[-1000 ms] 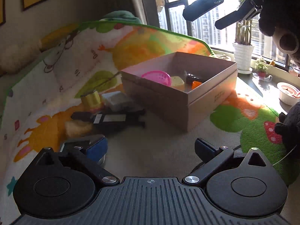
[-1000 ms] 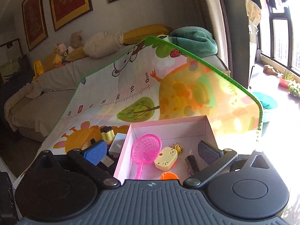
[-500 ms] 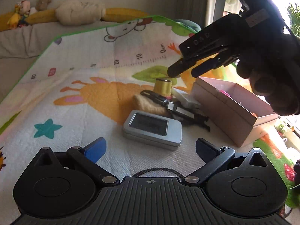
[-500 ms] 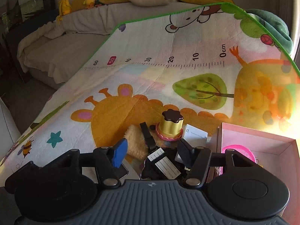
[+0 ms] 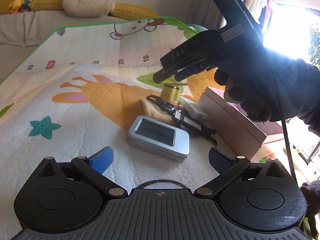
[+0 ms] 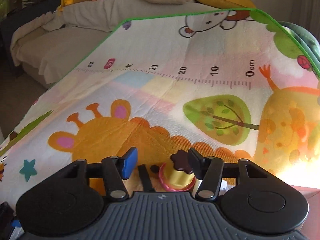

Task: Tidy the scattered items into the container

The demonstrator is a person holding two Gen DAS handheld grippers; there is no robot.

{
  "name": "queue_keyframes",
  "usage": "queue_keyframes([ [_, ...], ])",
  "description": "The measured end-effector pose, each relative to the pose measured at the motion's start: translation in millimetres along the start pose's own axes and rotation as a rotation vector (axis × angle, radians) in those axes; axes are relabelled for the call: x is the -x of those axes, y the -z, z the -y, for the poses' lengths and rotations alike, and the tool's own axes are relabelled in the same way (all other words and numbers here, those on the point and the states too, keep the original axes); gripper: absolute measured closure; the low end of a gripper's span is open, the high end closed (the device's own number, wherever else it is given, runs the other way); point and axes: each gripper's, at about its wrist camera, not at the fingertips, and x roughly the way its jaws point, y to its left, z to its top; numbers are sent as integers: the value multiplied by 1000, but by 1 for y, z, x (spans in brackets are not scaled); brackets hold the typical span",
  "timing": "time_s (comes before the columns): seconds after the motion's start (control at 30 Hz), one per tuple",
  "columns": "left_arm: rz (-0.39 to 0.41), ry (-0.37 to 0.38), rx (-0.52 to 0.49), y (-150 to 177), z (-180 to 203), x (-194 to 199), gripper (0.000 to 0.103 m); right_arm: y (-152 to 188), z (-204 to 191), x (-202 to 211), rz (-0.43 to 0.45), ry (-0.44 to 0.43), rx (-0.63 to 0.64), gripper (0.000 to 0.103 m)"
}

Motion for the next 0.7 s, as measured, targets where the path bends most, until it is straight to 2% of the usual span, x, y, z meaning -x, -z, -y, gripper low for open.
queue_keyframes([
  [0.17,4,7,16,0,-2,0,0,9,-9,-23,-47,28,38,53],
  [0.2,6,7,15,0,-2,1,0,11,-8,-30,-69,16,20,57],
  [0.23,10,7,13,0,-1,1,0,14,-7,-38,-95,12,2,72],
  [0.27,14,7,11,0,-1,2,0,17,-7,-42,-113,8,-4,80],
  [0.3,19,6,9,0,-1,2,0,19,-8,-39,-113,8,-1,87],
  [0.33,23,4,8,0,0,3,0,20,-9,-32,-95,14,3,88],
  [0.4,33,6,5,0,0,4,0,22,-8,-6,-47,0,-4,89],
  [0.53,60,31,-35,0,7,8,0,31,2,74,85,-38,-48,91],
  [0.63,99,16,-122,4,31,22,0,43,14,134,181,-73,-113,92],
  [0.7,108,38,-151,7,49,34,0,54,19,165,242,-115,-146,92],
])
